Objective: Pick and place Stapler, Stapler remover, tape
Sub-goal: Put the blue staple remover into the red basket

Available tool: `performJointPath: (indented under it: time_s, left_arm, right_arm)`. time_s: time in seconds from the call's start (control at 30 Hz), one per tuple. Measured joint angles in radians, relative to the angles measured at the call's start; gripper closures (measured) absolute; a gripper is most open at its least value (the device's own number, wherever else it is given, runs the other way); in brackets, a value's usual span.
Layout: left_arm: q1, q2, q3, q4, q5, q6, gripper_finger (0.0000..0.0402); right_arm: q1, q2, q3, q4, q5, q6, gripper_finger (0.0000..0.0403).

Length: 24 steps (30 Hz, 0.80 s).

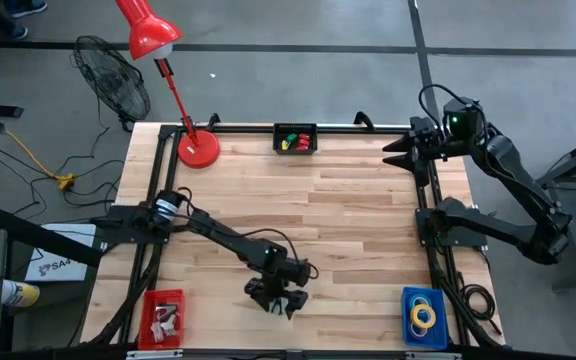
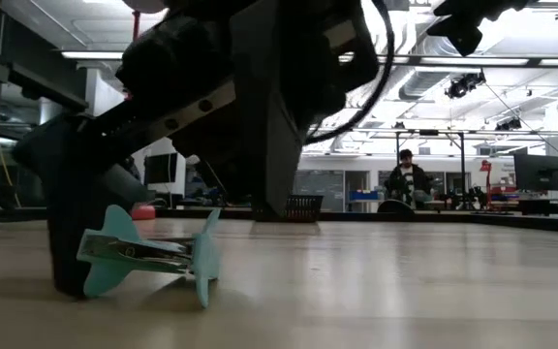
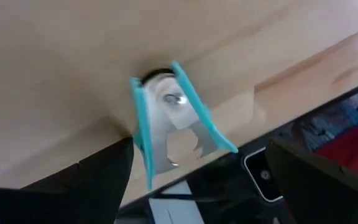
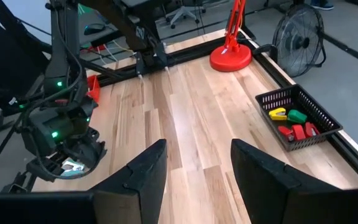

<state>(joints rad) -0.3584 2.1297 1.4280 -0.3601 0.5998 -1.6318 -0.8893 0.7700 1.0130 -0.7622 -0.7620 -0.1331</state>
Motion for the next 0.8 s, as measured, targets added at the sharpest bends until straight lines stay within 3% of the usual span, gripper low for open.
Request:
performJointPath:
  time_s: [0.2,0.6,0.8]
  left_arm:
    - [0.000,0.062,0.051,-0.006,0.083,-0.005,0.0043]
    - [0.019,0.064,0.046,-0.026,0.076,-0.030,0.0122]
    - [0.038,0.065,0.045,0.000,0.074,-0.022,0.0135]
  right_arm:
    - [0.000,0.000,0.000,-0.005,0.000,-0.004,0.0233]
    - [0.000,0.000,0.000,-0.008,-0.001,-0.006,0.0233]
    - [0.000,0.000,0.000,-0.010,-0.002,-0.007,0.0233]
